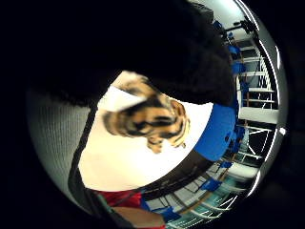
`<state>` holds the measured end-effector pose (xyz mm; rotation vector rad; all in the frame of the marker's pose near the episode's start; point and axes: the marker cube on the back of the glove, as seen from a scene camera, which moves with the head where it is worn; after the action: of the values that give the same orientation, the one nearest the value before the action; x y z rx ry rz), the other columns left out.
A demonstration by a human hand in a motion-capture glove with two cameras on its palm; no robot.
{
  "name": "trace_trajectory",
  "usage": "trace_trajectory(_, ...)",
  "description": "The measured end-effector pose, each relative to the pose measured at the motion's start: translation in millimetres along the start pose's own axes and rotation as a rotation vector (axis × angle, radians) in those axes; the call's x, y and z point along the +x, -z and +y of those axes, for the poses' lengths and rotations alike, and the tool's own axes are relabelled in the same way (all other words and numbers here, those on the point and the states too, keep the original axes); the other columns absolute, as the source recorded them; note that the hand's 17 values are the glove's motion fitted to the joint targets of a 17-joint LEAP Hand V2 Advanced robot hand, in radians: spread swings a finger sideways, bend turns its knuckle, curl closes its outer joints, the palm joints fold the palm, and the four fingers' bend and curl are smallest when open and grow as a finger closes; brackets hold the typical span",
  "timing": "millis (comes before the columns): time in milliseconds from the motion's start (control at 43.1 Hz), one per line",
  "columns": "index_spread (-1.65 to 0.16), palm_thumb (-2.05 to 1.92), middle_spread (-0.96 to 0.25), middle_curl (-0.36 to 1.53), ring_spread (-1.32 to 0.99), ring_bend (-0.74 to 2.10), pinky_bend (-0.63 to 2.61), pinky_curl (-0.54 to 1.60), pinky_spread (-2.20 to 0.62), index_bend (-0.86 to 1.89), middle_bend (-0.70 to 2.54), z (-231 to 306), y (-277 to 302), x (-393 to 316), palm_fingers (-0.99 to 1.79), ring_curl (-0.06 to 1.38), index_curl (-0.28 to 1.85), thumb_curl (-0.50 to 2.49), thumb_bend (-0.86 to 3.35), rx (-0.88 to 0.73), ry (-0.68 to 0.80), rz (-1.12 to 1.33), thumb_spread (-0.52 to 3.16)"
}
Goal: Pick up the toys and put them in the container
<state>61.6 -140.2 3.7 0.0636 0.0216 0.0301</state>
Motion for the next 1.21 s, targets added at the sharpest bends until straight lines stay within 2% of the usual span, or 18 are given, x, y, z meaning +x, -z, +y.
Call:
trace_trajectory(418, -0.39, -0.12, -0.08, 0.23, 0.06, 0.15, 0.96, 0.33, 0.15, 0.16, 0.14, 20.9, -29.5, 109.9, -0.18, 0.11, 0.4, 0.23, -0.09, -0.053, -0.203, 0.014, 0.96)
trace_trajectory(626, -0.39, -0.1, -0.08, 0.22, 0.06, 0.14, 1.09, 0.36, 0.15, 0.14, 0.12, 21.5, -52.6, 134.0, -0.16, 0.1, 0.37, 0.22, -0.08, -0.14, -0.247, -0.003, 0.94)
trace_trajectory(742, -0.38, -0.07, -0.07, 0.21, 0.06, 0.16, 1.18, 0.38, 0.14, 0.14, 0.11, 17.5, -61.4, 133.2, -0.14, 0.11, 0.35, 0.22, -0.06, -0.126, -0.252, -0.01, 0.96)
trace_trajectory(858, -0.41, -0.01, -0.08, 0.19, 0.03, 0.36, 1.18, 0.38, 0.08, 0.18, 0.11, 13.5, -64.7, 128.9, 0.08, 0.15, 0.35, 0.23, -0.03, -0.103, -0.264, 0.022, 1.03)
trace_trajectory(998, -0.42, 0.04, -0.13, 0.21, -0.11, 0.68, 1.03, 0.32, -0.01, 0.18, 0.22, 12.7, -65.5, 127.8, 0.38, 0.23, 0.35, 0.27, 0.01, -0.076, -0.263, 0.063, 1.13)
trace_trajectory(1160, -0.42, 0.21, -0.23, 0.28, -0.28, 0.8, 0.89, 0.29, -0.14, 0.2, 0.39, 14.6, -63.3, 127.1, 0.61, 0.28, 0.38, 0.33, 0.09, 0.079, -0.169, 0.168, 1.26)
trace_trajectory(1183, -0.42, 0.27, -0.25, 0.29, -0.3, 0.86, 0.94, 0.3, -0.18, 0.14, 0.42, 14.9, -62.2, 127.3, 0.75, 0.3, 0.37, 0.35, 0.13, 0.092, -0.158, 0.171, 1.26)
trace_trajectory(1206, -0.42, 0.31, -0.26, 0.29, -0.32, 0.87, 0.94, 0.29, -0.21, 0.13, 0.42, 15.0, -60.6, 127.3, 0.77, 0.29, 0.36, 0.36, 0.15, 0.1, -0.15, 0.168, 1.27)
